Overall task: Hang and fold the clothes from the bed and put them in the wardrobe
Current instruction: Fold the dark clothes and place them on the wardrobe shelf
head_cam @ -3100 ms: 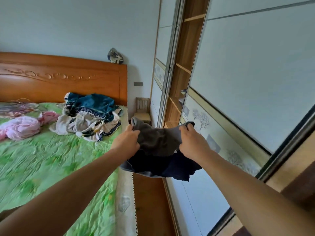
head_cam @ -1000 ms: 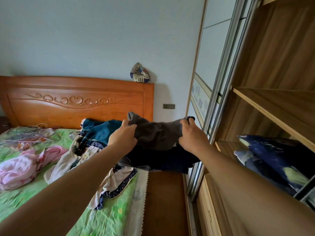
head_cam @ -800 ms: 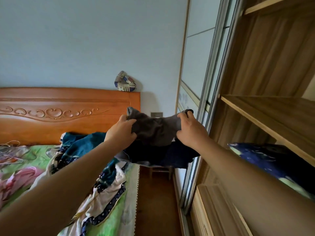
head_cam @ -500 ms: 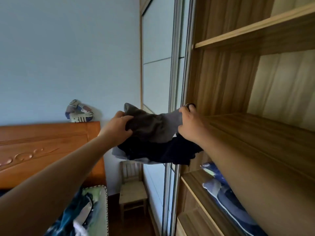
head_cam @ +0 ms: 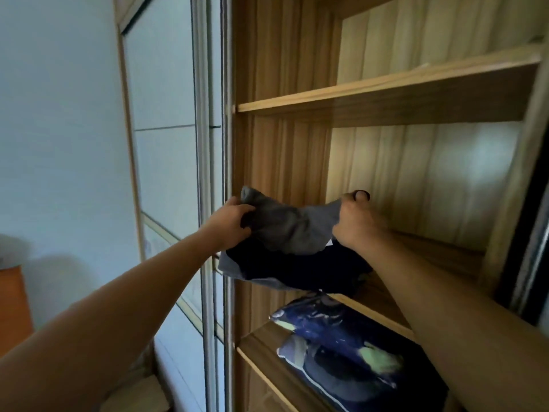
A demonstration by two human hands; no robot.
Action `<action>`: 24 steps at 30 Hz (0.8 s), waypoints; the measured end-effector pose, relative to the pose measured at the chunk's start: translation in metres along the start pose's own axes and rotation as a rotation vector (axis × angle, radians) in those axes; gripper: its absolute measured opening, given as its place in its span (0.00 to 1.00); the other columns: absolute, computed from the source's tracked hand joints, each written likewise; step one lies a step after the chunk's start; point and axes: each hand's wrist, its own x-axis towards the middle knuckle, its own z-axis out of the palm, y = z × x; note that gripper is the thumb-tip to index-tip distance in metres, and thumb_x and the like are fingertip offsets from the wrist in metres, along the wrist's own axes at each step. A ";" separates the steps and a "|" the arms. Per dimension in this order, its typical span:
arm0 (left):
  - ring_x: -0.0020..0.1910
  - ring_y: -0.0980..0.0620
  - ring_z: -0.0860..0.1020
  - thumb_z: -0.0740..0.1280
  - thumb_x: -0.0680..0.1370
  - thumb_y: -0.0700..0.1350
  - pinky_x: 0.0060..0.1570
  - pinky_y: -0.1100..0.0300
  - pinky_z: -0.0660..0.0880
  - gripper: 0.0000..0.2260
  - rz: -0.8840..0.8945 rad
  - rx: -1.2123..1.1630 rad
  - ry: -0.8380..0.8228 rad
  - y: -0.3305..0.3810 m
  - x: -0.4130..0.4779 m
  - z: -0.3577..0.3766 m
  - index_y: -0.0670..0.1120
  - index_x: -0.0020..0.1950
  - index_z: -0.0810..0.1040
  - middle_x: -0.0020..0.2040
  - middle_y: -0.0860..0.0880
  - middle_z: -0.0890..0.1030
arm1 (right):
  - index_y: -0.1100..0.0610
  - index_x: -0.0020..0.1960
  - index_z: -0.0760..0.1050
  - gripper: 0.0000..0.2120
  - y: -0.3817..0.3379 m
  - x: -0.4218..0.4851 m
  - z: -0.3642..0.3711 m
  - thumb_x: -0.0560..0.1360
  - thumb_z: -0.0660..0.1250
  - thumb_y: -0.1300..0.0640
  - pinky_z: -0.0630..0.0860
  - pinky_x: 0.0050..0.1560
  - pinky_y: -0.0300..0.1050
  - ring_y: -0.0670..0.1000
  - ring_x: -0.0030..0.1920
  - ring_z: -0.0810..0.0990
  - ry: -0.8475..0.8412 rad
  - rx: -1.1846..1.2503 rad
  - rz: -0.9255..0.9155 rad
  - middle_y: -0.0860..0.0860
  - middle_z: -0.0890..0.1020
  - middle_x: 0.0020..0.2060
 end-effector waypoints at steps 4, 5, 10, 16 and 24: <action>0.65 0.40 0.74 0.72 0.75 0.42 0.64 0.56 0.68 0.25 0.097 -0.133 -0.076 0.016 0.060 0.024 0.44 0.72 0.74 0.68 0.40 0.73 | 0.59 0.75 0.62 0.29 0.035 0.014 -0.006 0.77 0.67 0.58 0.75 0.54 0.52 0.64 0.63 0.75 -0.023 -0.085 0.204 0.61 0.59 0.74; 0.65 0.40 0.75 0.72 0.75 0.39 0.65 0.56 0.69 0.24 0.114 -0.187 -0.097 0.020 0.075 0.031 0.42 0.71 0.74 0.67 0.39 0.74 | 0.59 0.75 0.62 0.30 0.041 0.018 -0.009 0.77 0.68 0.57 0.75 0.56 0.53 0.64 0.65 0.74 -0.029 -0.111 0.252 0.60 0.59 0.75; 0.55 0.48 0.78 0.68 0.77 0.31 0.48 0.69 0.73 0.20 0.170 -0.478 -0.272 0.036 0.140 0.073 0.41 0.69 0.75 0.60 0.44 0.79 | 0.56 0.75 0.64 0.29 0.066 0.033 -0.014 0.76 0.69 0.57 0.73 0.64 0.56 0.64 0.71 0.69 -0.067 -0.229 0.447 0.59 0.59 0.76; 0.55 0.50 0.77 0.67 0.80 0.35 0.54 0.62 0.73 0.17 0.280 -0.509 -0.484 0.057 0.193 0.130 0.42 0.69 0.75 0.64 0.43 0.78 | 0.61 0.74 0.68 0.25 0.101 0.032 -0.001 0.78 0.67 0.59 0.73 0.69 0.56 0.64 0.71 0.70 -0.222 -0.250 0.607 0.64 0.65 0.75; 0.66 0.44 0.74 0.68 0.80 0.42 0.67 0.52 0.71 0.18 0.577 -0.332 -0.550 0.086 0.222 0.169 0.46 0.70 0.76 0.70 0.44 0.73 | 0.56 0.69 0.74 0.20 0.097 0.002 0.032 0.80 0.64 0.48 0.73 0.63 0.53 0.60 0.67 0.70 -0.195 -0.488 0.555 0.58 0.71 0.68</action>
